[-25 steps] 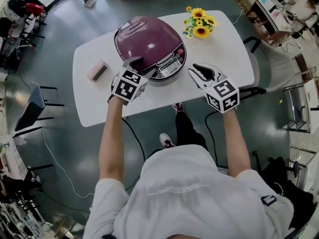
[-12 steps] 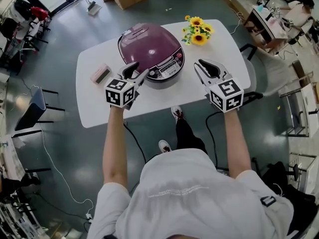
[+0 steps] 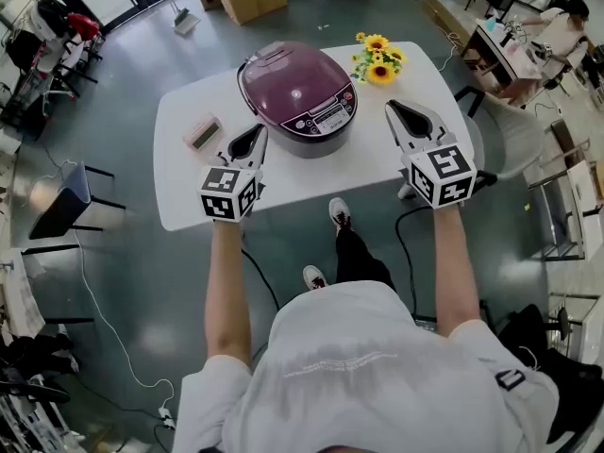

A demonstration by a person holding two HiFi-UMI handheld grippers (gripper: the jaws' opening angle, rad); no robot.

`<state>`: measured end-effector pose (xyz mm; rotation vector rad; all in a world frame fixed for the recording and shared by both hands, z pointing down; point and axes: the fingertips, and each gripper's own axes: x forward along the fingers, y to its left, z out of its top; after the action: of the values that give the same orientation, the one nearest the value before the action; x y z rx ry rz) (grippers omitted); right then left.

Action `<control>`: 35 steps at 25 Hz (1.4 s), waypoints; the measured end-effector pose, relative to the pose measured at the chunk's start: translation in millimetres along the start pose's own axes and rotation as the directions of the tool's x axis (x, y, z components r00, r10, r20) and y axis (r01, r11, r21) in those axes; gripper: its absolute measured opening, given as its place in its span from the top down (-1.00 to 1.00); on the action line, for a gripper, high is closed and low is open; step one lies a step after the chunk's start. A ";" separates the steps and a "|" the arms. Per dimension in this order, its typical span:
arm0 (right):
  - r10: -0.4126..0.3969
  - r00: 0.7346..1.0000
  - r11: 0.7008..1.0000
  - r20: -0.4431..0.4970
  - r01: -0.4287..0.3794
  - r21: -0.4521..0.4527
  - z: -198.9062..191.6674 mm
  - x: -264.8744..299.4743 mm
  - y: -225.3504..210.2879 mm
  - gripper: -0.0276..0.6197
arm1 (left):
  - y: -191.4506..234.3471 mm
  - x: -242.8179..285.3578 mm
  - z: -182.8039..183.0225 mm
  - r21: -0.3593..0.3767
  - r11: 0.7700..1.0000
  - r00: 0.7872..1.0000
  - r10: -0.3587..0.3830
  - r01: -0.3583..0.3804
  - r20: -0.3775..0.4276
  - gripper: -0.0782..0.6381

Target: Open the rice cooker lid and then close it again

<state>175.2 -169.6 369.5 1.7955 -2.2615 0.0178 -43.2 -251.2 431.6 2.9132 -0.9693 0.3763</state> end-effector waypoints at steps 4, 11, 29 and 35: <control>0.012 1.000 1.000 0.029 -0.011 -0.019 14.3 -12.7 17.5 0.81 | -9.5 -22.1 2.3 0.016 1.000 1.000 0.019 -0.020 0.019 0.74; 0.008 0.999 0.998 0.053 -0.004 -0.070 30.3 -25.0 35.0 0.82 | -15.8 -52.6 29.7 0.048 0.997 0.997 0.056 -0.059 0.060 0.74; 0.027 0.995 0.991 0.100 -0.014 -0.130 48.7 -37.2 45.4 0.83 | -18.1 -90.9 72.8 0.140 0.982 0.985 0.109 -0.128 0.134 0.74; 0.038 0.995 0.991 0.089 -0.026 -0.131 46.0 -32.3 42.5 0.83 | -23.1 -86.8 73.2 0.154 0.981 0.987 0.101 -0.121 0.127 0.74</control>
<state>132.4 -136.2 324.6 1.7257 -2.2958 -0.2048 -81.0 -190.8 340.1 3.0649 -1.1751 0.3023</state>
